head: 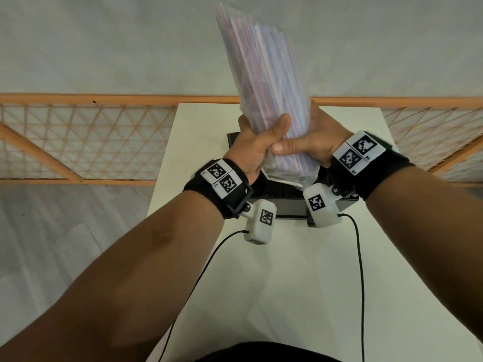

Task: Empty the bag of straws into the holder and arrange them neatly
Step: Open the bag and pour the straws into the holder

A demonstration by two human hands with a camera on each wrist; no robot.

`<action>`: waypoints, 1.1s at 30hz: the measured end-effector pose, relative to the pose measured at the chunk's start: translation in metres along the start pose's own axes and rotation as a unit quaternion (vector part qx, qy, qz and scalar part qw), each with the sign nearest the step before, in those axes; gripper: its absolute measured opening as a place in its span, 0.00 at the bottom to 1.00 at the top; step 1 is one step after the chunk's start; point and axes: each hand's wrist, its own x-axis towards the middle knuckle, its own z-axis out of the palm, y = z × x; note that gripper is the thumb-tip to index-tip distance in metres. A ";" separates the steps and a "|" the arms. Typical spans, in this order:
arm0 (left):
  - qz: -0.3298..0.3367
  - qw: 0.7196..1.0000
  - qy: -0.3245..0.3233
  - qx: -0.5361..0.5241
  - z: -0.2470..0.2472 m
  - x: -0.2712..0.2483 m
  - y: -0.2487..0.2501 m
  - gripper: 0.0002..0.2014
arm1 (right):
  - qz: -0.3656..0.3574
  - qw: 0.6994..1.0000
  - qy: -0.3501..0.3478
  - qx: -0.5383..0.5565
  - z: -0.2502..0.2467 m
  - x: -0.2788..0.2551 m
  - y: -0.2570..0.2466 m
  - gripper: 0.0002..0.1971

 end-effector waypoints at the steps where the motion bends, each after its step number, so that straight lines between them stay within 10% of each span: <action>1: 0.016 0.998 -0.008 0.057 -0.004 0.003 0.000 0.68 | -0.008 1.000 0.011 -0.023 -0.002 0.000 0.001 0.44; 5: 0.057 0.961 -0.087 0.257 -0.017 0.011 -0.002 0.69 | -0.016 0.991 0.053 -0.124 -0.009 -0.002 0.010 0.52; 10: 0.011 0.976 -0.128 0.178 -0.037 0.012 -0.010 0.57 | -0.004 0.986 0.047 -0.158 -0.014 -0.012 0.024 0.45; 16: 0.024 0.966 -0.073 0.249 -0.046 0.019 -0.018 0.49 | 0.015 0.981 0.001 -0.193 -0.014 -0.016 0.034 0.46; 21: 0.054 0.959 -0.048 0.275 -0.031 0.018 -0.021 0.56 | 0.001 0.970 0.018 -0.240 -0.008 -0.015 0.040 0.66; 33: 0.032 0.971 -0.039 0.232 -0.028 0.007 -0.020 0.51 | -0.035 0.969 0.077 -0.232 -0.001 -0.019 0.040 0.59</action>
